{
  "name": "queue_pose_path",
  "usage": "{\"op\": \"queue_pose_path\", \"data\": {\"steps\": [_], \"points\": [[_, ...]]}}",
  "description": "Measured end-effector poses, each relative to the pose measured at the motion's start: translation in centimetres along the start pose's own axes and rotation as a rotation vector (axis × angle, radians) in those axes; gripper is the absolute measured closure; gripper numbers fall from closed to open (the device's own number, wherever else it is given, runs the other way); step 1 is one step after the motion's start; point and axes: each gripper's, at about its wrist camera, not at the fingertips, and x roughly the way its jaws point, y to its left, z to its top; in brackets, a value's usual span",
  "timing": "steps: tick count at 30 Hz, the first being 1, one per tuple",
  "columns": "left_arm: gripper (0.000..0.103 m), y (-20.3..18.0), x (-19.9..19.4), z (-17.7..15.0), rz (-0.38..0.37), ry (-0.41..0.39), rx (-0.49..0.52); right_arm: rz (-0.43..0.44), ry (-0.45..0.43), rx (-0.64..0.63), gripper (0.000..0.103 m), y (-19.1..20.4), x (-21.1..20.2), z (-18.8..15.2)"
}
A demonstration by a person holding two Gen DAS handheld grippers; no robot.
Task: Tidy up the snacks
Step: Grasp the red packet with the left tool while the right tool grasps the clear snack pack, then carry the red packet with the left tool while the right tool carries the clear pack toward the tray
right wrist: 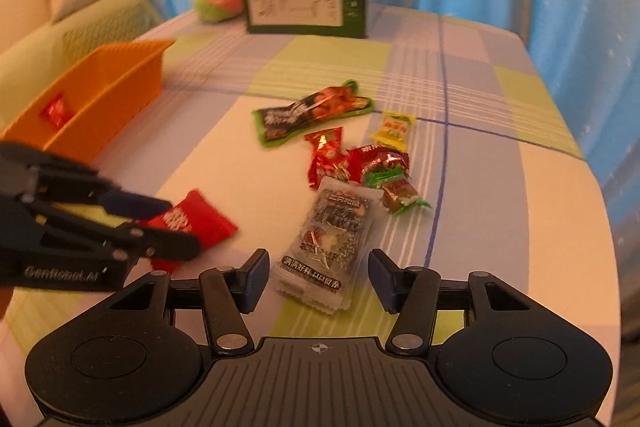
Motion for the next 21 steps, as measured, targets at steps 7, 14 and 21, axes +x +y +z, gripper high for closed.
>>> {"op": "queue_pose_path", "data": {"steps": [7,14,21], "points": [[0.073,0.2,0.2,0.1,0.013,0.003,0.024,-0.035,-0.014,0.117,0.048,0.2,0.2,0.1],[0.081,0.4,0.5,-0.3,0.014,0.003,0.024,-0.072,-0.066,0.197,0.048,-0.1,0.1,1.0],[0.081,0.7,0.1,-0.6,0.022,0.005,0.018,-0.155,-0.040,0.148,0.064,0.8,1.5,0.7]]}}
